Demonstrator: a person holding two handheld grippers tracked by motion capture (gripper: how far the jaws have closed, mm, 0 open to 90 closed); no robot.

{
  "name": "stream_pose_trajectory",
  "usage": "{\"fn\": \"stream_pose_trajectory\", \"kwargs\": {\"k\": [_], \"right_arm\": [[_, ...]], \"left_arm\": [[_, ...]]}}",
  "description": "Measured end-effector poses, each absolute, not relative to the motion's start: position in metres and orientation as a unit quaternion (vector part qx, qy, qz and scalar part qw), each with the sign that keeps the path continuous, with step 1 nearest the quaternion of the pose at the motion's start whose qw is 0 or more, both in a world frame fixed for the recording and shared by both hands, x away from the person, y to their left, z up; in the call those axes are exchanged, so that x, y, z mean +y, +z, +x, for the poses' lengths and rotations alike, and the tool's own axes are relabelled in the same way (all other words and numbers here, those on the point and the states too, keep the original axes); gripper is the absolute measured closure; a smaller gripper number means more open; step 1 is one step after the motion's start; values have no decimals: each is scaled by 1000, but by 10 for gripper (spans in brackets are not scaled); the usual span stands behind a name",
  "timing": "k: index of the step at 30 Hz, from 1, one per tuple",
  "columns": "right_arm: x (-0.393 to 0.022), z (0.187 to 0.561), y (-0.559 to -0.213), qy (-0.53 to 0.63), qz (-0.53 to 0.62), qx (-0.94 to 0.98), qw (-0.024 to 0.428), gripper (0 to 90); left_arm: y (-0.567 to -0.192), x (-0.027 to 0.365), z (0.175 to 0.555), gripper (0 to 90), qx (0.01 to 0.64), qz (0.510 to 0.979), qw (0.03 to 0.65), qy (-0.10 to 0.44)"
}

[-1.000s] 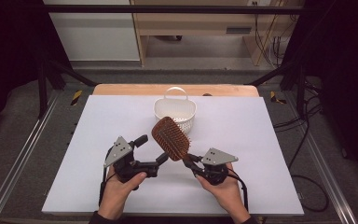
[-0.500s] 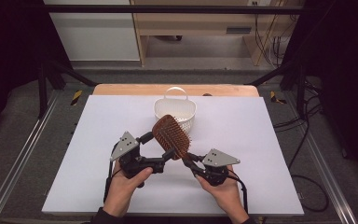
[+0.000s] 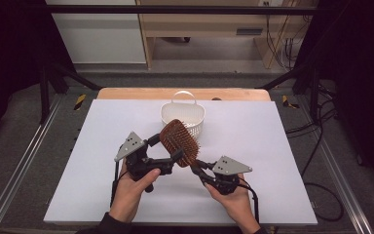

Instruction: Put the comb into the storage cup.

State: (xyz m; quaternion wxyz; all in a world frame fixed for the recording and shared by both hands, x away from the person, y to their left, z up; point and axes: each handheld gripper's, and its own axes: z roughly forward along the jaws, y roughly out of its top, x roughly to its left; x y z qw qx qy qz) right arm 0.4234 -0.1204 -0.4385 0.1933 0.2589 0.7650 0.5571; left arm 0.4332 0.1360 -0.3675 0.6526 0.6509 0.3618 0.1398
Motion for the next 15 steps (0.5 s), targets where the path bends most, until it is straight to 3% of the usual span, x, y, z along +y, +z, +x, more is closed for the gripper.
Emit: {"fn": "stream_pose_trajectory", "kwargs": {"k": [15], "right_arm": [[-119,421,-437,564,251,763,194,729]], "left_arm": [[-361,128,439,55,363,651,655,125]]}}
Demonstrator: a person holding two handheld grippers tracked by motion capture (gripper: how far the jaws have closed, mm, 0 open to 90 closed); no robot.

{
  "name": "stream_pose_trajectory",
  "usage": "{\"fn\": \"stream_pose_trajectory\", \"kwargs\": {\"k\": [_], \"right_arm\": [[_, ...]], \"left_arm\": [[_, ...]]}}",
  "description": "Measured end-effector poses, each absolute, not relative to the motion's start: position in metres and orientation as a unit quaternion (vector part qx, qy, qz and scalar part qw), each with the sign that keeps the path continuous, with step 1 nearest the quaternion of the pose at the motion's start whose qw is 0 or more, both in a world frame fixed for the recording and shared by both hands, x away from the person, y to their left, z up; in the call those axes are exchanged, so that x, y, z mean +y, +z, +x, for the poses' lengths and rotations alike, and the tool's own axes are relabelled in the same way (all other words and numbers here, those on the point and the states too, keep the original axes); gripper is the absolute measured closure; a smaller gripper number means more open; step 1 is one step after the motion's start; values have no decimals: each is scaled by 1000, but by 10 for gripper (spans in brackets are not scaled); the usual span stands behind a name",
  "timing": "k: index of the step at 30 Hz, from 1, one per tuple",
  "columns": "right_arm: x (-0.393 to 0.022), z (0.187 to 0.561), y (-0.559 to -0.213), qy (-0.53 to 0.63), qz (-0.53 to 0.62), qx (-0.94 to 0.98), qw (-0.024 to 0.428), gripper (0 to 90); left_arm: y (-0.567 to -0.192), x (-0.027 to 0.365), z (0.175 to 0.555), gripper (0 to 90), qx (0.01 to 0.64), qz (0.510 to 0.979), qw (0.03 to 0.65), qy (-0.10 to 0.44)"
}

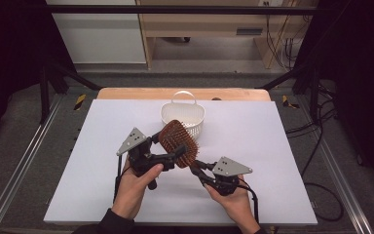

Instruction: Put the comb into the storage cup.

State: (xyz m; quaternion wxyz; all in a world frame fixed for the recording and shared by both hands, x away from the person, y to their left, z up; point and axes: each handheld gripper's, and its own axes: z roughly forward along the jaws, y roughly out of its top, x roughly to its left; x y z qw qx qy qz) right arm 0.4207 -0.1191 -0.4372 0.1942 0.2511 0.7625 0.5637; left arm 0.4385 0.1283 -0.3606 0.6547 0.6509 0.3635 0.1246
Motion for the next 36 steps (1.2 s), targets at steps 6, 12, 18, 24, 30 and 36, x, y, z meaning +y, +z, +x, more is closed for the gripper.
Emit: {"fn": "stream_pose_trajectory", "kwargs": {"k": [6,12,18,24,30,36], "right_arm": [[-118,420,-437,565,250,761,197,729],[-119,420,-437,567,249,760,199,729],[-119,420,-436,565,248,760,204,729],[-120,420,-436,568,251,756,207,729],[-119,419,-435,570,249,755,209,729],[-119,419,-435,570,248,755,209,729]], "left_arm": [[-356,126,440,76,367,647,658,117],[-352,126,439,145,380,642,655,120],[-350,127,442,233,393,644,646,119],[-349,125,444,311,396,646,641,122],[-349,124,445,359,401,643,642,115],[-349,124,445,414,406,641,642,112]]}}
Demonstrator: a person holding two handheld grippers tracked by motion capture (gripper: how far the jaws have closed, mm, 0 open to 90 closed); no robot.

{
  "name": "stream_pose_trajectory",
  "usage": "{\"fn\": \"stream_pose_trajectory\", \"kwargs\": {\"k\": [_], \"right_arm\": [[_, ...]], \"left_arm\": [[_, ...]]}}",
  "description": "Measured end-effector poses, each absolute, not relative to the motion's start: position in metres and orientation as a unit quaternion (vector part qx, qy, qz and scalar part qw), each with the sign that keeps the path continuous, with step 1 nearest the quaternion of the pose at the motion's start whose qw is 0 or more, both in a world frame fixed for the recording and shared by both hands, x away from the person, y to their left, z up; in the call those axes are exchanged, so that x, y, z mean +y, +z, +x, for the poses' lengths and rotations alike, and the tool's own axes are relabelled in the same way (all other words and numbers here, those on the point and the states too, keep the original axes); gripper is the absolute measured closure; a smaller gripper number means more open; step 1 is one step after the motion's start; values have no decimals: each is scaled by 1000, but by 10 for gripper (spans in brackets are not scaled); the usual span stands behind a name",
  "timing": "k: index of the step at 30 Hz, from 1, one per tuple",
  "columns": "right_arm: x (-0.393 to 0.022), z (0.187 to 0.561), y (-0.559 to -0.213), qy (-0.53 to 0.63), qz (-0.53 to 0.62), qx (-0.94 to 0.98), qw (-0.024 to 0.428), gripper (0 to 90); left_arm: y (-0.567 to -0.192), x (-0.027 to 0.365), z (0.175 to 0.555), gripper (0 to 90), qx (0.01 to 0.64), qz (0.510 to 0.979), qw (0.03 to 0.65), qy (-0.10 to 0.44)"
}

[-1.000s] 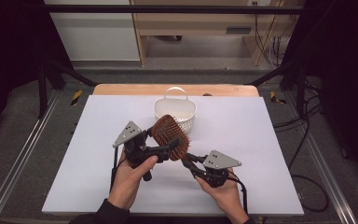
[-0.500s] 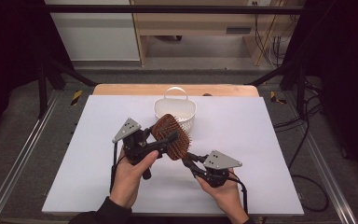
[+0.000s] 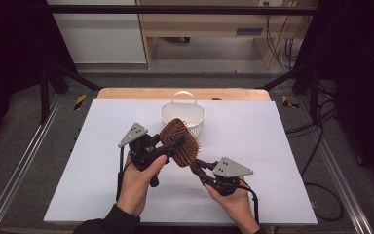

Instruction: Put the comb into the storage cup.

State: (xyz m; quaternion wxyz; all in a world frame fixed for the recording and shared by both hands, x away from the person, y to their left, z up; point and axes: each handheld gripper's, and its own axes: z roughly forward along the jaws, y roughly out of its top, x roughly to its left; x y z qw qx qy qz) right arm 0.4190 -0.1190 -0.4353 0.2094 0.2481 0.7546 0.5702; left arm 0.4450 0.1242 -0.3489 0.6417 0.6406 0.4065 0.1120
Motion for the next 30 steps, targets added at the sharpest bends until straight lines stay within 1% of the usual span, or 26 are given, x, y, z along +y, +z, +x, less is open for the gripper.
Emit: {"fn": "stream_pose_trajectory", "kwargs": {"k": [6,11,14,26,27,30], "right_arm": [[-117,418,-437,570,251,754,210,729],[-116,418,-438,569,252,754,212,728],[-116,418,-438,565,253,755,217,728],[-115,420,-442,569,259,753,207,715],[-116,421,-442,571,260,752,204,697],[-118,423,-442,576,271,745,199,552]], "left_arm": [[-348,123,445,422,406,641,642,114],[-347,122,444,480,397,639,651,103],[-347,120,443,496,400,639,648,104],[-346,117,440,515,392,643,650,102],[-346,117,440,516,392,643,650,102],[-344,119,441,515,393,638,653,107]]}}
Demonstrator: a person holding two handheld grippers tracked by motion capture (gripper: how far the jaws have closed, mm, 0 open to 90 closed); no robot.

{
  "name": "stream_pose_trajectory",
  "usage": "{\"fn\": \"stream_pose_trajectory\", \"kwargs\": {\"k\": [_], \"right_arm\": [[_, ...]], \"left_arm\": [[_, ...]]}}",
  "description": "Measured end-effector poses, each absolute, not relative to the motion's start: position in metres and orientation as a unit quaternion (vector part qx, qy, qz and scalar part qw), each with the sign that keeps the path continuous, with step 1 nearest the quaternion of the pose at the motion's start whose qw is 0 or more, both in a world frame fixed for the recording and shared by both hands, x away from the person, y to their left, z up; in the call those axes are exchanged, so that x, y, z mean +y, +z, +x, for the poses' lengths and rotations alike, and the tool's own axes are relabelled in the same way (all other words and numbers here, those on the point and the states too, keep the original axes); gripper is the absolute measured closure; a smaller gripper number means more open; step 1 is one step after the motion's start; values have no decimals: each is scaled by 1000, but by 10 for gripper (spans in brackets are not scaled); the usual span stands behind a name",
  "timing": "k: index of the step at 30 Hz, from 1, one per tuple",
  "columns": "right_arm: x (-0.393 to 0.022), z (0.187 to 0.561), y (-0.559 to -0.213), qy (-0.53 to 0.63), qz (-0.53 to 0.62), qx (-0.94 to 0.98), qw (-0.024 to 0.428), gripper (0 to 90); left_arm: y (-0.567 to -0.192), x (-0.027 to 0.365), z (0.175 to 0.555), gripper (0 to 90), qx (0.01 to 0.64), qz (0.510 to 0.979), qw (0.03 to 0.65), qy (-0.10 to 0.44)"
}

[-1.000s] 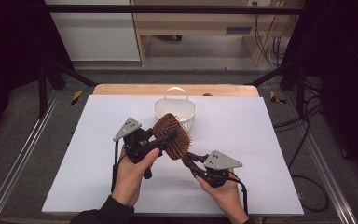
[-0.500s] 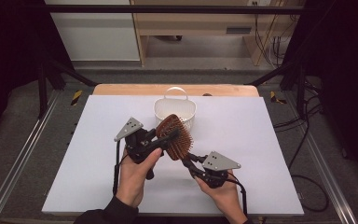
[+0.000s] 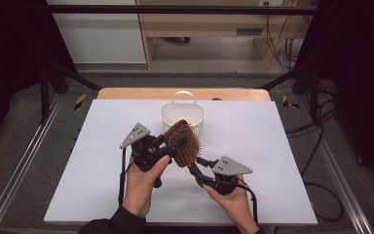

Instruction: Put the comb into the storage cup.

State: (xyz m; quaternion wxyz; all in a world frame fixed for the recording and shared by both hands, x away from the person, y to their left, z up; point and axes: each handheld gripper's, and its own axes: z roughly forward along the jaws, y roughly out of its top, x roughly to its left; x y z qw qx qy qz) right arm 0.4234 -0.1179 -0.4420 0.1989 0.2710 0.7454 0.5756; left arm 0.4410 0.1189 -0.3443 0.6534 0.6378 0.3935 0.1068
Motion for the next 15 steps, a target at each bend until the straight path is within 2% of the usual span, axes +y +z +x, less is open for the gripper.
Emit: {"fn": "stream_pose_trajectory", "kwargs": {"k": [2,3,4,5,6,10,15], "right_arm": [[-121,423,-442,580,277,739,199,492],[-121,423,-442,580,277,739,199,492],[-125,424,-443,584,283,735,198,402],[-125,424,-443,584,283,735,198,402],[-128,425,-444,586,287,733,191,320],[-136,429,-446,595,293,721,201,229],[-149,434,-447,595,298,714,218,157]], "left_arm": [[-342,120,442,515,392,637,654,115],[-342,120,442,515,392,637,654,115],[-339,122,441,515,391,635,654,129],[-339,122,441,515,391,635,654,129],[-337,124,440,515,391,630,658,133],[-330,129,437,515,394,619,664,142],[-323,133,439,515,401,610,668,145]]}}
